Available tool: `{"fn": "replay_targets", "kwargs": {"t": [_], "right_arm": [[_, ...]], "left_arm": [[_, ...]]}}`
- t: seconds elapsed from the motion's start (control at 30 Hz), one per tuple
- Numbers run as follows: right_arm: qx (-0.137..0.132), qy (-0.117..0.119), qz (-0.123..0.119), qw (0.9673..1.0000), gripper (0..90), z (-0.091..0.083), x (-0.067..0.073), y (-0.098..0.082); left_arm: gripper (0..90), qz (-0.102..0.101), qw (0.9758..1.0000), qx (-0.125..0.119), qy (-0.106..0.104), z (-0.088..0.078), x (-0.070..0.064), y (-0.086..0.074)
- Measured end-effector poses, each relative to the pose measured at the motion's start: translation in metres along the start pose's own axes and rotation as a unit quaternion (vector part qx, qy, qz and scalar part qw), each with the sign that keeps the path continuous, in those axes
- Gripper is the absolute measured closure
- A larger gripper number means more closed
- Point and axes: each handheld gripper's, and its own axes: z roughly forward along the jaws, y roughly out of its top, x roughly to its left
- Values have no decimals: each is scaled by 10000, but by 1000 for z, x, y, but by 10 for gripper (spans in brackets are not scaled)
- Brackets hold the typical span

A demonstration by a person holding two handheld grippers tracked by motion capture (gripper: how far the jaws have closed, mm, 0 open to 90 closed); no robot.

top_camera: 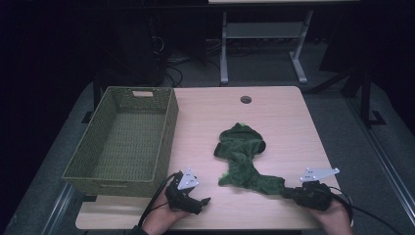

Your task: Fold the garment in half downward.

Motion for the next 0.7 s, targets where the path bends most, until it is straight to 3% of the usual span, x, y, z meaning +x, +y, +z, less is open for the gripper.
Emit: {"fn": "replay_targets", "kwargs": {"t": [0.3, 0.33, 0.7], "right_arm": [[-164, -16, -191, 9997, 839, -7, -1, 6], [-163, 0, -126, 9998, 839, -8, 0, 8], [-357, -10, -439, 9984, 839, -13, 0, 28]], "left_arm": [[128, -16, 10000, -4, -6, 0, 0, 0], [128, -17, 10000, -4, -6, 0, 0, 0], [128, -17, 10000, -16, -3, 0, 0, 0]]}}
